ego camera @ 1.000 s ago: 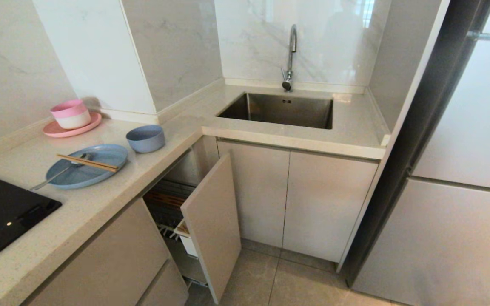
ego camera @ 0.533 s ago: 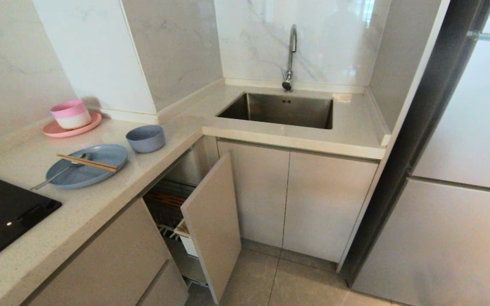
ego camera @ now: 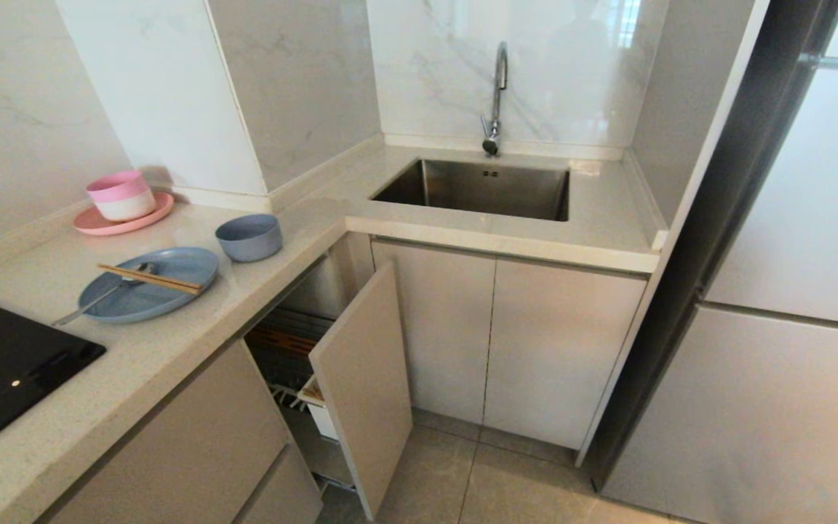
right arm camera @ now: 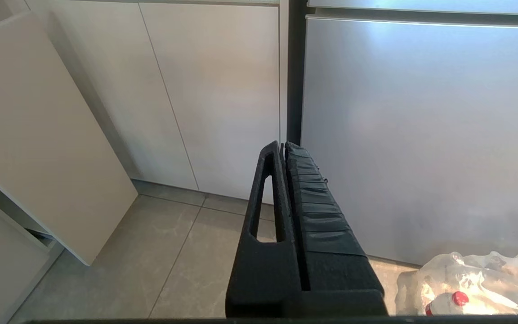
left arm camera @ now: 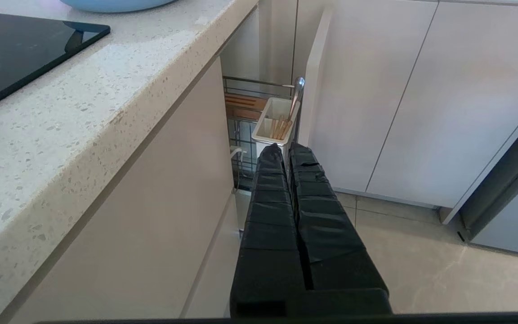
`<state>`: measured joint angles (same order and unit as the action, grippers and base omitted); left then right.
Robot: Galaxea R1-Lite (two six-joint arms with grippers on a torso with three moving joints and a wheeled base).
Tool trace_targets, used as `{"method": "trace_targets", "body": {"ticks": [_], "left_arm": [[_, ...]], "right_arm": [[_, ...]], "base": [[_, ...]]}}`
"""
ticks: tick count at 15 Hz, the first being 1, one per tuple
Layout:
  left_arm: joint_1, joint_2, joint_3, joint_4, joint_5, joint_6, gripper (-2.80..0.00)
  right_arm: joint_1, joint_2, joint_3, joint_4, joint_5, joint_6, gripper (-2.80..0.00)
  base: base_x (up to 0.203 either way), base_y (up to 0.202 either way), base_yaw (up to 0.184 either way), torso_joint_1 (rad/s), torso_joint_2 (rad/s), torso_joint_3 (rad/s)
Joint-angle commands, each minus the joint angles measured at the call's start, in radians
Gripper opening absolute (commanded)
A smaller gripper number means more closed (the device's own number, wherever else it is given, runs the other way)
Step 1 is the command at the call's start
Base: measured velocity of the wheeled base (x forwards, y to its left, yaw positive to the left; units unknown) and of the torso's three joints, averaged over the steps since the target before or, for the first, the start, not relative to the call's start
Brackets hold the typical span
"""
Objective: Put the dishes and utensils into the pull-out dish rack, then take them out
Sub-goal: Open the cupboard
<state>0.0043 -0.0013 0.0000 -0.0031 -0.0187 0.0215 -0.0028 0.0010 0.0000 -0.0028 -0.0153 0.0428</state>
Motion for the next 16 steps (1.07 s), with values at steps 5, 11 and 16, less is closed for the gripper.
{"method": "trace_targets", "body": {"ticks": [5,11,16], "left_arm": [[-0.001,0.025,-0.287,0.048,-0.007,0.001,-2.8],[-0.01,0.435,-0.951,0.295,0.0,0.003,-2.8],[-0.056,0.836,-1.243,0.335,-0.009,-0.002,-2.8]], "right_arm": [[0.001,0.0,0.0,0.0,0.0,0.0,-2.8],[0.0,0.0,0.0,0.0,0.0,0.0,-2.8],[0.0,0.0,0.0,0.0,0.0,0.0,-2.8]], "base": [[0.0,0.0,0.0,0.0,0.0,0.0],[0.0,0.0,0.0,0.0,0.0,0.0],[0.0,0.0,0.0,0.0,0.0,0.0]]}}
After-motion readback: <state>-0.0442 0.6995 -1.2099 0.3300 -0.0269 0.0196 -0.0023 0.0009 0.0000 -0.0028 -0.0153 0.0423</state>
